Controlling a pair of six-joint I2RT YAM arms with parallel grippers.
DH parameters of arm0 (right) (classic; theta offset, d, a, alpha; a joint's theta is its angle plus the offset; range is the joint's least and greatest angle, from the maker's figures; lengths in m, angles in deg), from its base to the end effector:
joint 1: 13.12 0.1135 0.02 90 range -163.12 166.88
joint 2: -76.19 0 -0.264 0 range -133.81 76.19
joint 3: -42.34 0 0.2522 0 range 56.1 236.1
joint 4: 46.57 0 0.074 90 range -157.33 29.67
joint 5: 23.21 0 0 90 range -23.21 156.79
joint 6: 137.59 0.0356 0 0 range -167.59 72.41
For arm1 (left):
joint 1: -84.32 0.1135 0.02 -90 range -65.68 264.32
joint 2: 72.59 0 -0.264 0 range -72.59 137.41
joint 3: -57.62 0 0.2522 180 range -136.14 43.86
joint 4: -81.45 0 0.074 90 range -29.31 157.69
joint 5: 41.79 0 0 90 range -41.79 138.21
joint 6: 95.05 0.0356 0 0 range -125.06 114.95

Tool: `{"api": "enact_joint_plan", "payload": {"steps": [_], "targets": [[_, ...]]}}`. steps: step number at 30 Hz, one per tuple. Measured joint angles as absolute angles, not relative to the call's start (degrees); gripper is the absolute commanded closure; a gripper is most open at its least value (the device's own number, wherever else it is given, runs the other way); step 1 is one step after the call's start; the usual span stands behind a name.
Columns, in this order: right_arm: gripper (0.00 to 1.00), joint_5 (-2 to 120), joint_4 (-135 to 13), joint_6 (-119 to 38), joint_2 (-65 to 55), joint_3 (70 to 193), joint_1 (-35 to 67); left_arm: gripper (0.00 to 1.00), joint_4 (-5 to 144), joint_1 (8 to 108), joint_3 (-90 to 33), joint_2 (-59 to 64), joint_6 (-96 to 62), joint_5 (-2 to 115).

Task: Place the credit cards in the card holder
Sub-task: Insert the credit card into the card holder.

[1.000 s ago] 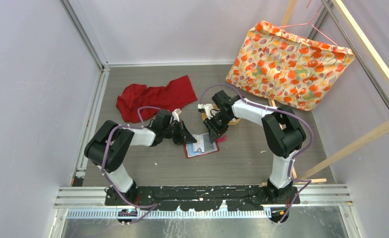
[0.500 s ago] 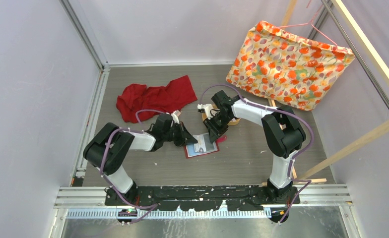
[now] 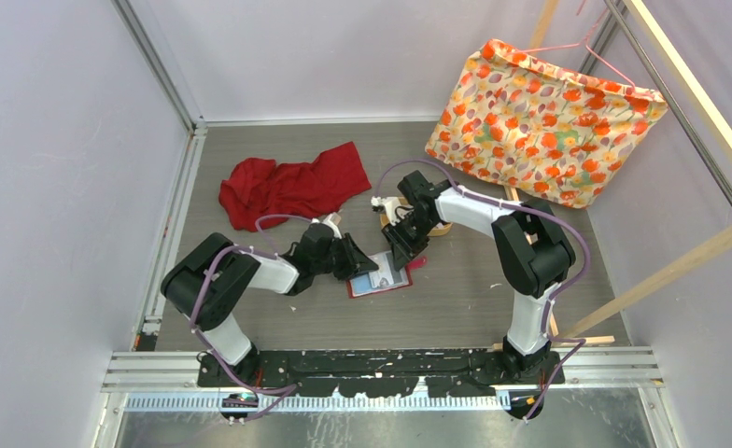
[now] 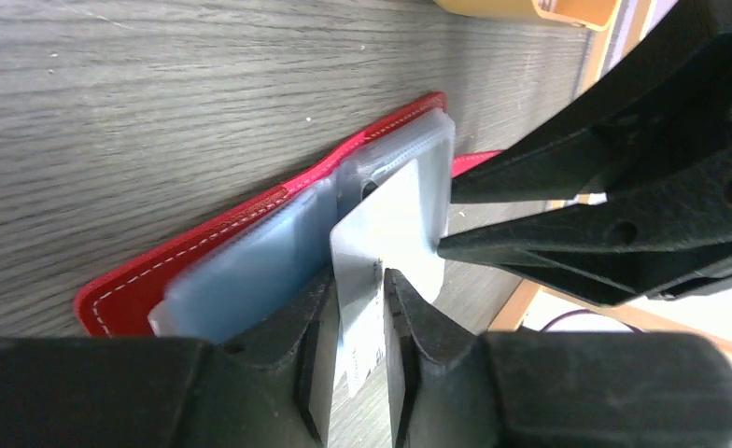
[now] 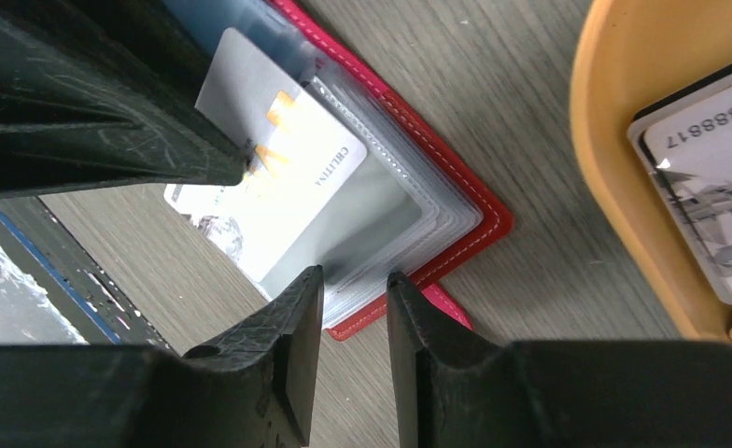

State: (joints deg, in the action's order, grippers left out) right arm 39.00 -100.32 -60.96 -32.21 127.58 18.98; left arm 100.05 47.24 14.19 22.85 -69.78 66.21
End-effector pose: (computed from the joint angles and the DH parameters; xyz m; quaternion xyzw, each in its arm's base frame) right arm 0.2954 0.2049 0.1621 -0.3980 0.8789 0.2534 0.0704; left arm 0.2250 -0.1838 0.1182 -0.1358 0.8622 -0.4502 0.1883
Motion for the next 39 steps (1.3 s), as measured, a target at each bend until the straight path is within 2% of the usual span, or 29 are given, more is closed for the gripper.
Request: {"api": "enact_joint_plan", "payload": {"steps": [6,13,18,24,27,39], "targets": [[0.63,37.5,-100.9,-60.8,-32.2,127.6,19.3,0.59,95.3,47.1,13.2,21.1,-69.0,64.0],[0.63,36.6,-101.0,-60.7,-32.2,127.6,19.7,0.51,86.0,46.9,11.1,17.0,-65.6,61.7],[0.63,36.6,-101.0,-60.7,-32.2,127.6,19.8,0.53,81.9,46.9,10.4,15.5,-64.0,61.2],[0.64,35.8,-100.9,-60.0,-32.2,127.6,19.8,0.65,79.7,46.9,9.9,15.4,-63.1,60.9],[0.65,34.5,-100.6,-58.7,-32.2,127.6,19.8,0.67,79.5,46.9,9.8,15.7,-63.3,61.0],[0.69,31.9,-99.4,-54.9,-33.5,127.6,19.7,0.58,81.4,44.8,7.1,19.3,-66.3,60.0]]}}
